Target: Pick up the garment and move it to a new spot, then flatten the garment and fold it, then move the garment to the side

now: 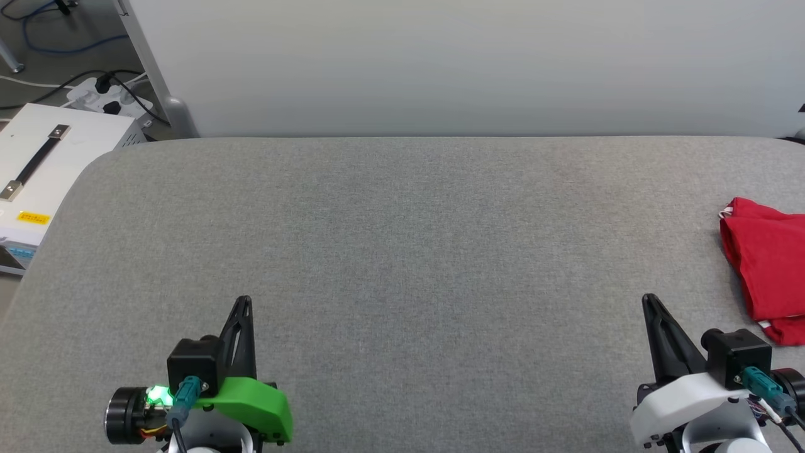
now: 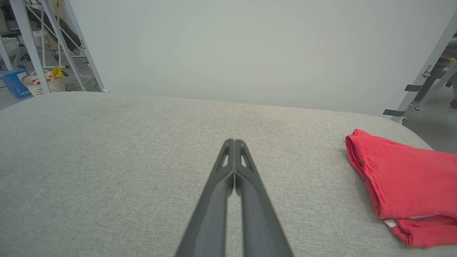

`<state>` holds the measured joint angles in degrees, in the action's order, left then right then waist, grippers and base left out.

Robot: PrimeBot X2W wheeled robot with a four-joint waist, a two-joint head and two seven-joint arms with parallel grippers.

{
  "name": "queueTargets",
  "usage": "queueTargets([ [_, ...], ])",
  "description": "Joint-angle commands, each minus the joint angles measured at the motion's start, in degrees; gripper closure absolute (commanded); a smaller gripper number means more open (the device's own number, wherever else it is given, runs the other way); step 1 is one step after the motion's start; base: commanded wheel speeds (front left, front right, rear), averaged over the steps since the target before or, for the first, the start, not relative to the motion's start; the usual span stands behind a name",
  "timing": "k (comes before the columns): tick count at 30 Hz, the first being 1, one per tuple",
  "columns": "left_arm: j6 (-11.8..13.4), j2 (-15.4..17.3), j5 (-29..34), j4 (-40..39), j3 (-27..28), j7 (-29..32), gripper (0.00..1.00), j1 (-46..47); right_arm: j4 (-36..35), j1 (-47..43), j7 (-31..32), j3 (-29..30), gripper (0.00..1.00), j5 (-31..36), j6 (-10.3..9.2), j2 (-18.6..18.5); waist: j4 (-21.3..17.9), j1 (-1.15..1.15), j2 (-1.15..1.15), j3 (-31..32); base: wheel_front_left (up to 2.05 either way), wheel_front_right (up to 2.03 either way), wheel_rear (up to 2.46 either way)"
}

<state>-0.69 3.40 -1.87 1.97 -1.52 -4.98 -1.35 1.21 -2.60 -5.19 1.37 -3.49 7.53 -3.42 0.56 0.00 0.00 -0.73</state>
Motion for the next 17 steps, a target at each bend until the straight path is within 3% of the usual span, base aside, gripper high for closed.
queueTargets([
  [1,0.29,-0.28,0.59,-0.31,0.29,0.33,1.0,0.8,-0.45,1.2,0.45,-0.18,1.0,0.73,-0.03,0.19,-0.02,0.0,0.0,0.02,0.0,0.0,0.0],
  [17,0.45,-0.38,1.13,-1.01,0.81,2.29,1.0,1.03,-0.77,1.79,2.45,-0.68,1.0,1.89,-0.03,0.34,-0.25,0.0,0.0,0.32,0.0,0.0,0.0],
])
